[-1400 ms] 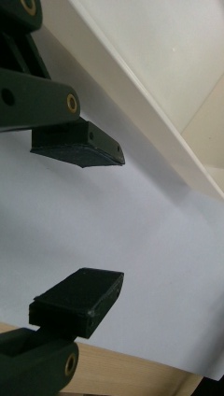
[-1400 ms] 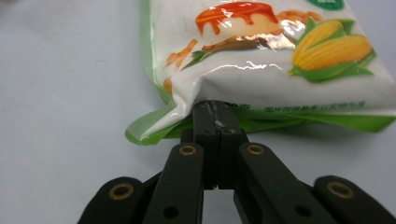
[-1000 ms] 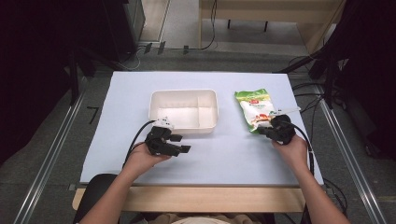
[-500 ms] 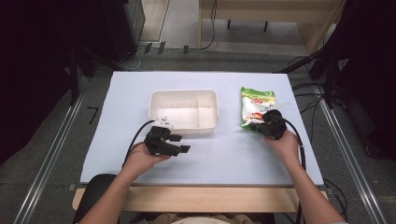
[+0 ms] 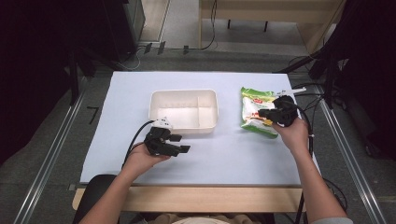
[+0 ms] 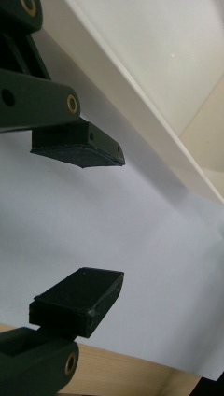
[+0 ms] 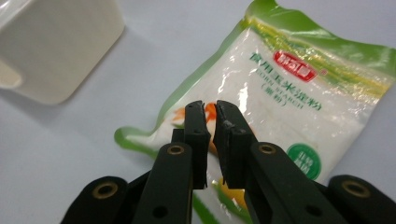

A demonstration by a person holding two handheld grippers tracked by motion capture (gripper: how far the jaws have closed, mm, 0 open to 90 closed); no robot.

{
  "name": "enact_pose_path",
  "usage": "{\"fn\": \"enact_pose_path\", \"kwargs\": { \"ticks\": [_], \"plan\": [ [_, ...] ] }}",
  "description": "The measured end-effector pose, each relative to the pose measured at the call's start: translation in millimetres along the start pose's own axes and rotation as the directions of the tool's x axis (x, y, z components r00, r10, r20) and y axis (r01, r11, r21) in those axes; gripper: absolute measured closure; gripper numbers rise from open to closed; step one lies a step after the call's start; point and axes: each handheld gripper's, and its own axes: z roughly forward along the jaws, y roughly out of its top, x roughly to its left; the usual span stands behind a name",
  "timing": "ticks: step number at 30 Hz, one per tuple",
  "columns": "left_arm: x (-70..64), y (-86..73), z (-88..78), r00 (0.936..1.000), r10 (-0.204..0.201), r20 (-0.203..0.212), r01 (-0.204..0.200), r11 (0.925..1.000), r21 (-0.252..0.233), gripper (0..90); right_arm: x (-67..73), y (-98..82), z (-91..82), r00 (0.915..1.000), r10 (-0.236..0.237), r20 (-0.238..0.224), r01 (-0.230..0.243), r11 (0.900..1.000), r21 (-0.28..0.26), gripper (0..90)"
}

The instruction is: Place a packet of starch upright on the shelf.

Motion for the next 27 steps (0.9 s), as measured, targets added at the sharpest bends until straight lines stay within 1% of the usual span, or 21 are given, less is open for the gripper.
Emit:
{"fn": "enact_pose_path", "kwargs": {
  "ticks": [2, 3, 4, 6, 8, 9, 10, 11, 14, 16, 17, 18, 19, 20, 22, 23, 24, 27],
  "plan": [
    [0.0, -0.6, 0.3, 1.0000, -0.004, 0.001, 0.004, 1.0000, -0.006, 38.5, -4.8, 5.2, 0.7, 0.9999, 0.001, 0.015, -0.001, 1.000, 0.002, 82.6],
    [0.0, -0.6, 0.3, 1.0000, -0.004, 0.001, 0.004, 1.0000, -0.006, 38.5, -4.8, 5.2, 0.7, 0.9999, 0.001, 0.015, -0.001, 1.000, 0.002, 82.6],
    [-0.3, -1.1, -0.5, 1.0000, -0.007, -0.004, 0.007, 1.0000, -0.006, 38.5, -11.8, 10.7, 1.8, 0.9997, 0.010, 0.024, -0.010, 1.000, -0.002, 80.6],
    [-0.4, -1.7, -0.8, 0.9999, -0.010, -0.004, 0.010, 0.9999, -0.011, 38.5, -17.4, 14.0, 2.7, 0.9993, 0.013, 0.034, -0.013, 1.000, 0.001, 78.2],
    [-0.1, -2.1, -1.6, 1.0000, -0.004, -0.008, 0.004, 1.0000, -0.007, 38.5, -24.5, 17.0, 3.8, 0.9987, 0.028, 0.043, -0.028, 1.000, 0.000, 76.1],
    [-0.1, -2.1, -1.6, 1.0000, -0.004, -0.008, 0.004, 1.0000, -0.007, 38.5, -24.5, 17.0, 3.8, 0.9987, 0.028, 0.043, -0.028, 1.000, 0.000, 76.1],
    [-0.8, -2.9, -2.3, 0.9999, -0.003, -0.010, 0.003, 1.0000, -0.008, 38.5, -32.8, 18.8, 4.8, 0.9975, 0.037, 0.060, -0.037, 0.999, -0.005, 75.1],
    [-0.8, -2.9, -2.3, 0.9999, -0.003, -0.010, 0.003, 1.0000, -0.008, 38.5, -32.8, 18.8, 4.8, 0.9975, 0.037, 0.060, -0.037, 0.999, -0.005, 75.1],
    [-2.3, -4.3, -3.2, 0.9998, 0.002, -0.020, -0.002, 1.0000, -0.008, 38.5, -44.5, 19.4, 7.3, 0.9958, 0.057, 0.071, -0.056, 0.998, -0.008, 72.6],
    [-2.4, -5.3, -3.9, 0.9998, 0.003, -0.022, -0.003, 0.9999, -0.010, 38.5, -51.4, 19.3, 10.6, 0.9942, 0.086, 0.064, -0.085, 0.996, -0.014, 71.7],
    [-2.3, -5.9, -4.8, 0.9997, 0.000, -0.024, 0.000, 1.0000, -0.005, 38.6, -57.4, 20.1, 14.3, 0.9937, 0.091, 0.066, -0.090, 0.996, -0.006, 69.3],
    [-2.4, -6.7, -4.6, 0.9997, -0.003, -0.025, 0.003, 0.9999, -0.013, 38.6, -57.4, 20.1, 14.3, 0.9937, 0.091, 0.066, -0.090, 0.996, -0.006, 69.3],
    [-2.3, -7.9, -6.1, 0.9994, -0.005, -0.034, 0.004, 0.9999, -0.010, 38.6, -63.0, 21.1, 18.5, 0.9925, 0.095, 0.077, -0.096, 0.995, 0.006, 68.8],
    [-2.1, -8.5, -6.6, 0.9993, -0.007, -0.037, 0.007, 0.9999, -0.011, 38.6, -65.2, 21.5, 20.2, 0.9923, 0.092, 0.083, -0.093, 0.996, 0.005, 68.0],
    [-2.1, -10.0, -7.9, 0.9991, -0.009, -0.041, 0.009, 0.9999, -0.009, 38.6, -70.9, 21.9, 23.8, 0.9899, 0.106, 0.094, -0.107, 0.994, 0.012, 67.3],
    [-2.1, -10.0, -7.9, 0.9991, -0.009, -0.041, 0.009, 0.9999, -0.009, 38.6, -70.9, 21.9, 23.8, 0.9899, 0.106, 0.094, -0.107, 0.994, 0.012, 67.3],
    [-2.4, -11.5, -8.8, 0.9987, -0.012, -0.049, 0.012, 0.9999, -0.011, 38.6, -76.9, 20.7, 29.1, 0.9873, 0.123, 0.101, -0.125, 0.992, 0.014, 66.4],
    [-2.1, -12.8, -9.8, 0.9989, -0.013, -0.045, 0.013, 0.9998, -0.016, 38.6, -80.2, 19.7, 33.5, 0.9871, 0.115, 0.112, -0.118, 0.993, 0.022, 66.3]
  ]
}}
